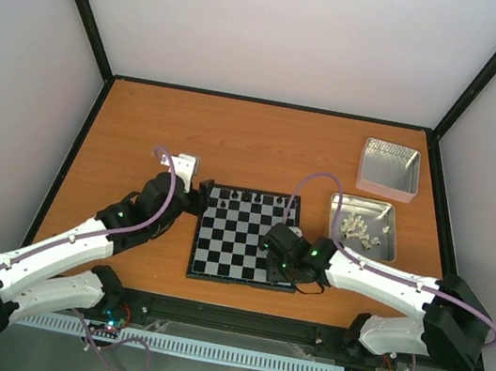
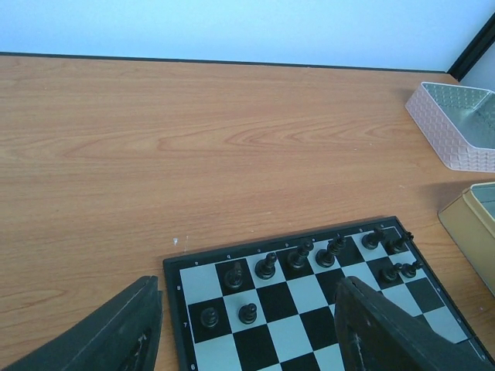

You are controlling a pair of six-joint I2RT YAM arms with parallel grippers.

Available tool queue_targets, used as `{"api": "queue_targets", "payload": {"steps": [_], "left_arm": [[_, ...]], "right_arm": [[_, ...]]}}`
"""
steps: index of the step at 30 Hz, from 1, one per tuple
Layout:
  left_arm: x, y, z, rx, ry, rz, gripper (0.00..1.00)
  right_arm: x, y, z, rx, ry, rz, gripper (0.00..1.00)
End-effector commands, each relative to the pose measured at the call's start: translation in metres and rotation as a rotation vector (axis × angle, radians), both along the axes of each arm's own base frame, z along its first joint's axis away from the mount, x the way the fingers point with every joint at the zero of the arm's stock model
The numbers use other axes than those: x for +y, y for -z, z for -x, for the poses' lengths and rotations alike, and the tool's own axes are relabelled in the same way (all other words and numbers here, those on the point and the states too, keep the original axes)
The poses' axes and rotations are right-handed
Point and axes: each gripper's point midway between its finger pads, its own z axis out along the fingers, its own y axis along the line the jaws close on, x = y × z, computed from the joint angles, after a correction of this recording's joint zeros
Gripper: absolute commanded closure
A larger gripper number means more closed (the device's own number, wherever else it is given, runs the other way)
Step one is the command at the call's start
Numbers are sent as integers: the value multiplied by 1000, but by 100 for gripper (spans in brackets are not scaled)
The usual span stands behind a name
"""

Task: Set up the chess pieces on the board
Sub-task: Pick up the chess piece from the chessboard.

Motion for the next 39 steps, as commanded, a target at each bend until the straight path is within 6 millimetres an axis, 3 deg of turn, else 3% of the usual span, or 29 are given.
{"api": "queue_targets", "payload": {"steps": [1, 9, 23, 28, 33, 39], "left_arm": [[3, -12, -2, -35, -16, 39, 38], [0, -6, -1, -23, -3, 40, 37], [-2, -4, -2, -17, 2, 36, 37], [-3, -4, -1, -13, 5, 37, 37], [-3, -5, -1, -13, 8, 39, 37], [-3, -4, -2, -11, 7, 38, 37]], "right_arm": [[6, 2, 4, 55, 23, -8, 51], [4, 14, 5, 84, 42, 27, 60], [20, 22, -8, 51, 21, 8, 71], [19, 22, -13, 34, 26, 22, 71], [18, 22, -15, 33, 22, 32, 59], [20, 20, -16, 31, 17, 31, 61]]}}
